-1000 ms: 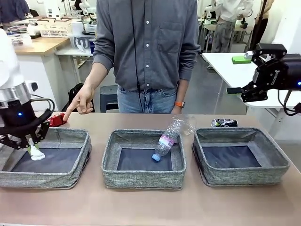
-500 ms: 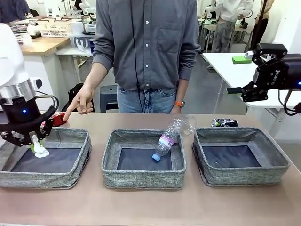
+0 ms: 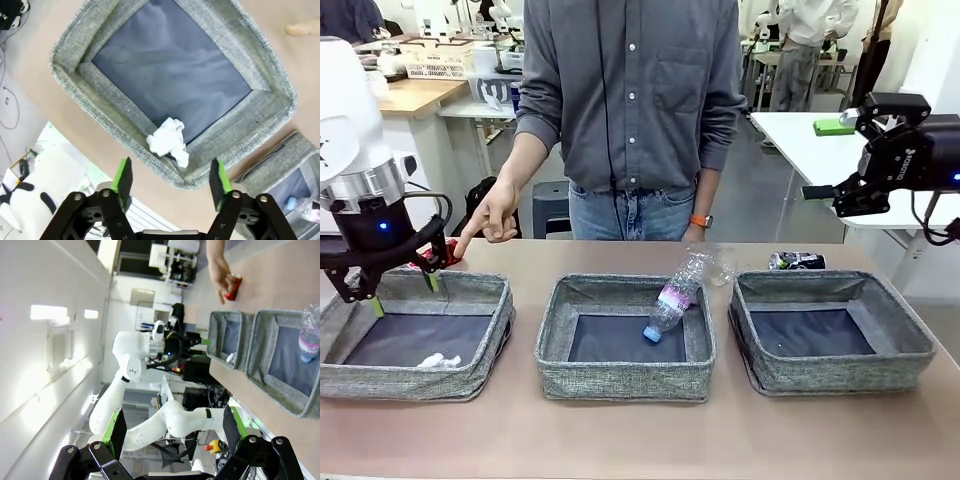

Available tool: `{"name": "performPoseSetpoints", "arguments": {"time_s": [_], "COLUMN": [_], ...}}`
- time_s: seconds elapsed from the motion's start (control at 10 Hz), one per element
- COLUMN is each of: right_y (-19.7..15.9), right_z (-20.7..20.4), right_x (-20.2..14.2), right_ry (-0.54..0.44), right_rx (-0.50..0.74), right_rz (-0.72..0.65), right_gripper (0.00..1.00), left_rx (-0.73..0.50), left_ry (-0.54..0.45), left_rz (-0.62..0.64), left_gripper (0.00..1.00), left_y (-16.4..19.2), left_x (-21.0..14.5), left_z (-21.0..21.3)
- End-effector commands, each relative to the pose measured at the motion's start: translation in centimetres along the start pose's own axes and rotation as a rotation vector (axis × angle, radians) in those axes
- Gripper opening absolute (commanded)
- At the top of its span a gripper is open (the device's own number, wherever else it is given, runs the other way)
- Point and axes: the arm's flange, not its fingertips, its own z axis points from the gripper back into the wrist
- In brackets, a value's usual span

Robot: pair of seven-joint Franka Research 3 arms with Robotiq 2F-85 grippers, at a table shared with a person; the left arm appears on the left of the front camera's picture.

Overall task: Sort the waste into the appropriate baskets.
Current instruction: Place the picked waste into the Fabric basket indicated by the person.

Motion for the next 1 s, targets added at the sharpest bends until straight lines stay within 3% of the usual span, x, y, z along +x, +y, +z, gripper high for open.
{"name": "performPoseSetpoints", "arguments": {"time_s": [0.0, 0.2, 0.4, 0.7, 0.9], "right_y": [0.4, 0.4, 0.4, 0.4, 0.4], "right_z": [-0.2, -0.2, -0.2, -0.2, -0.2], "right_x": [0.2, 0.2, 0.2, 0.2, 0.2], "right_ry": [-0.008, -0.008, -0.008, -0.008, -0.008], "right_rx": [0.02, 0.02, 0.02, 0.02, 0.02], "right_rz": [-0.008, -0.008, -0.008, -0.008, -0.008], "right_gripper": [1.0, 1.0, 1.0, 1.0, 1.0], "left_rx": [-0.005, -0.152, -0.395, -1.047, -1.333], "left_ry": [-0.022, 0.081, 0.173, 0.395, 0.522], "left_rz": [0.007, -0.082, -0.202, -0.443, -0.577], "left_gripper": [1.0, 1.0, 1.0, 1.0, 1.0], "left_y": [0.2, -0.3, -1.0, -0.9, -0.3], "left_x": [0.1, -0.2, -0.7, -1.7, -2.0], "left_z": [0.0, 1.2, 3.6, 8.4, 9.5]}}
